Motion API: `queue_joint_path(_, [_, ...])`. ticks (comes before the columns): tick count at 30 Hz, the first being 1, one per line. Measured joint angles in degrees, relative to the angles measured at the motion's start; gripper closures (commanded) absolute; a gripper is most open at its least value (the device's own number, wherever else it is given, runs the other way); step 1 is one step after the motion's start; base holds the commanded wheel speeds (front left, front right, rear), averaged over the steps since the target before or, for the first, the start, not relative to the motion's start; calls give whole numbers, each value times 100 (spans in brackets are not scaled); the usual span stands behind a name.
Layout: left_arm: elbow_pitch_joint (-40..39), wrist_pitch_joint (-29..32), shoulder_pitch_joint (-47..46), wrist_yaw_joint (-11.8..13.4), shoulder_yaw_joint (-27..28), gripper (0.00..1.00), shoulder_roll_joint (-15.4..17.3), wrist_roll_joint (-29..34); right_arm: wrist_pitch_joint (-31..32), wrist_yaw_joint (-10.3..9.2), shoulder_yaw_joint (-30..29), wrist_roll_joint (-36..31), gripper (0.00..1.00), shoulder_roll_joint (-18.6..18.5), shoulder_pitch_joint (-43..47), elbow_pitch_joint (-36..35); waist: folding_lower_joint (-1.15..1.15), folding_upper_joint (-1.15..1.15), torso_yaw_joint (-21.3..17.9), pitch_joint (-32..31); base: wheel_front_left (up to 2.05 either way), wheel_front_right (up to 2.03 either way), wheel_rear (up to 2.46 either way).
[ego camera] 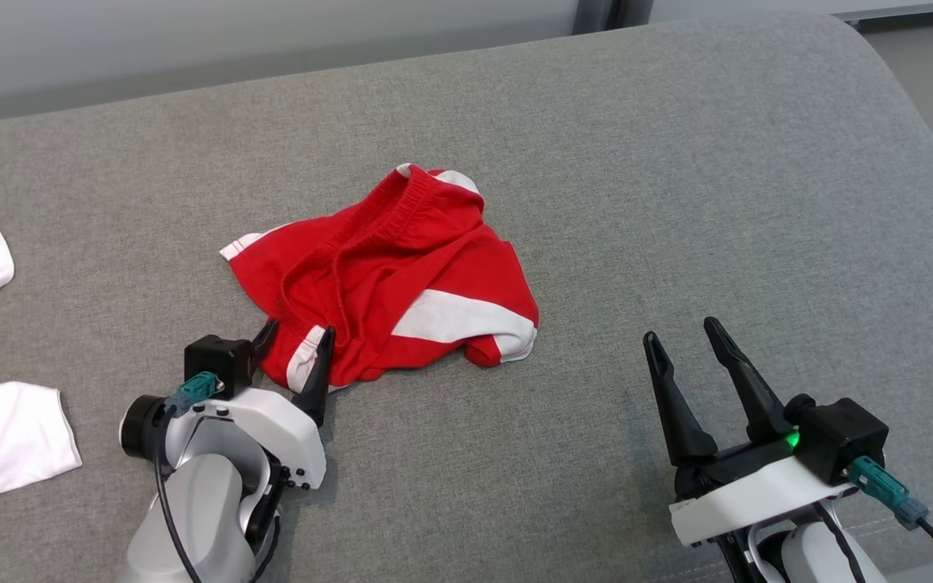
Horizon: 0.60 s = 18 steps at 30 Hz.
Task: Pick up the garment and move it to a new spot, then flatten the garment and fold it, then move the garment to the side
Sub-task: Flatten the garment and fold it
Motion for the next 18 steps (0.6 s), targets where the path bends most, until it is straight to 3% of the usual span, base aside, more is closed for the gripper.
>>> queue_joint_path(2, [57,107,0,0,-69,0,1,-24,0,0,0,1,0,0,0,-8,0,0,11,-1,0,0,0])
queue_joint_path(4, [87,168,0,0,-129,12,4,-48,0,0,1,8,0,0,0,-13,0,0,12,-2,0,0,0])
queue_joint_path(8, [154,234,-5,0,-277,27,-1,-103,0,0,5,13,0,0,-1,-27,0,0,12,-12,0,0,0])
queue_joint_path(10, [220,235,-24,0,-335,51,5,-165,0,0,12,14,0,0,-2,-29,0,0,8,-14,0,0,0])
queue_joint_path(11, [256,235,-34,0,-358,51,10,-208,0,0,18,14,0,0,-3,-30,0,0,3,-16,0,0,0])
queue_joint_path(12, [297,236,-48,0,-386,87,13,-223,0,0,22,14,0,0,-4,-30,0,0,-1,-15,0,0,0])
queue_joint_path(13, [346,235,-73,-1,-426,100,14,-225,0,0,24,14,0,0,-5,-31,0,0,-4,-14,0,0,0])
queue_joint_path(18, [366,44,-125,18,-474,100,-2,-232,0,0,-1,10,0,-1,-12,-47,0,0,30,-11,0,0,0])
